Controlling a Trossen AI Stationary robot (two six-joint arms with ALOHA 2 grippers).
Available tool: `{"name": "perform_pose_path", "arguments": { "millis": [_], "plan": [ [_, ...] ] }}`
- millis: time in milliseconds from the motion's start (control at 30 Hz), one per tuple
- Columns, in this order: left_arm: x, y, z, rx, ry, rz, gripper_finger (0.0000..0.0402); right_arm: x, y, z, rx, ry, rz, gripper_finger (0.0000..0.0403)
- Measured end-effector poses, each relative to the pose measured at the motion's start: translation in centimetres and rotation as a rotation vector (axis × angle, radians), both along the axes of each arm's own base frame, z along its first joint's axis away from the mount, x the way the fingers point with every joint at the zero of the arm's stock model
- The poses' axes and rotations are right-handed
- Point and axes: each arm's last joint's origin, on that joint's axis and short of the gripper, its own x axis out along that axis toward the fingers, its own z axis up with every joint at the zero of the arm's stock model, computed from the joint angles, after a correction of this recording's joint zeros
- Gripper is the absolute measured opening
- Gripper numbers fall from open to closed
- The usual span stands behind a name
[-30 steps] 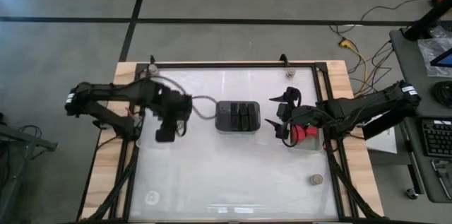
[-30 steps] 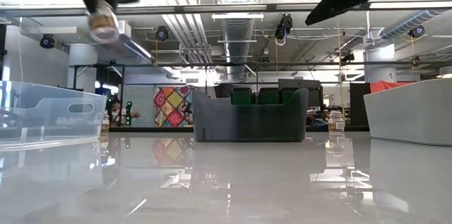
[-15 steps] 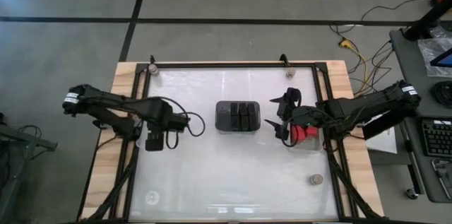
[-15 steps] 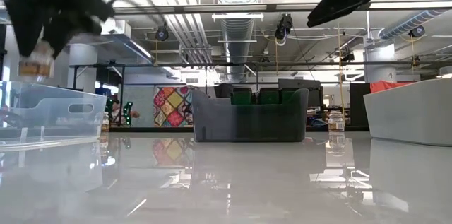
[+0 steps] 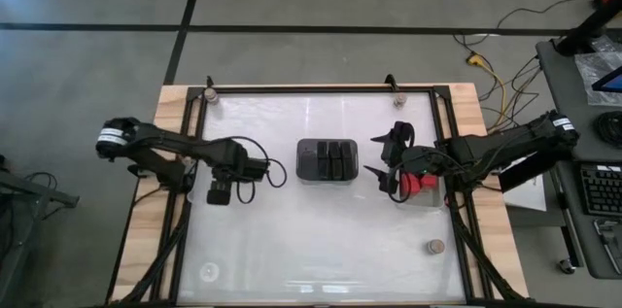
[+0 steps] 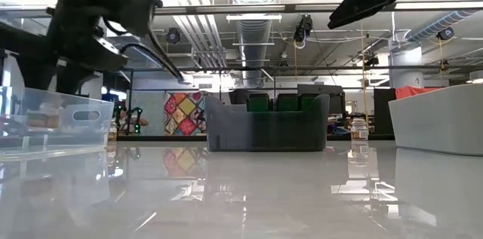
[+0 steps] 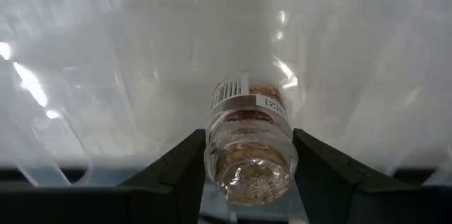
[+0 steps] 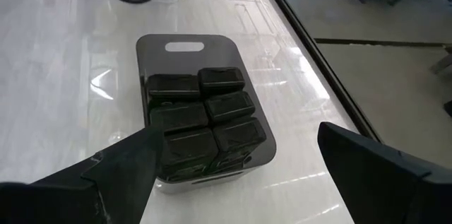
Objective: Sort spices by type
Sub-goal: Put the brown spice bottle into the transparent bin
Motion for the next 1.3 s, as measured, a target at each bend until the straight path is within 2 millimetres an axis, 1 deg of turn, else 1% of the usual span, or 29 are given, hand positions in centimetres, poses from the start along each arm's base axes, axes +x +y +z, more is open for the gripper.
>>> {"name": "perform_pose_path", "arguments": {
  "millis": [133,233,467,667,800,1033,1300],
  "plan": [
    [1.0,0.4,-0.8,-0.001,-0.041,-0.013,0.0165,0.0,0.0,0.0,0.007,-0.007,-0.004,0.0366],
    [1.2,0.8,-1.2,-0.001,-0.015,0.007,0.0165,0.0,0.0,0.0,0.015,-0.01,-0.009,0.0366],
    [0.7,1.3,-1.3,-0.002,-0.008,0.028,0.0165,0.0,0.0,0.0,0.019,-0.007,-0.004,0.0366],
    [-0.3,2.0,-2.4,-0.019,-0.002,0.099,0.0165,0.0,0.0,-0.1,0.018,-0.004,-0.004,0.0366],
    [-0.8,2.0,-2.6,-0.026,-0.026,0.109,0.0165,0.0,0.0,-0.1,0.018,-0.004,-0.004,0.0366],
    [-0.8,2.0,-2.2,-0.016,-0.077,0.106,0.0182,0.0,0.0,-0.1,0.018,-0.004,-0.004,0.0366],
    [-0.8,2.0,-2.2,-0.018,-0.08,0.103,0.0187,0.0,0.0,-0.1,0.018,-0.004,-0.003,0.0366]
  ]
}}
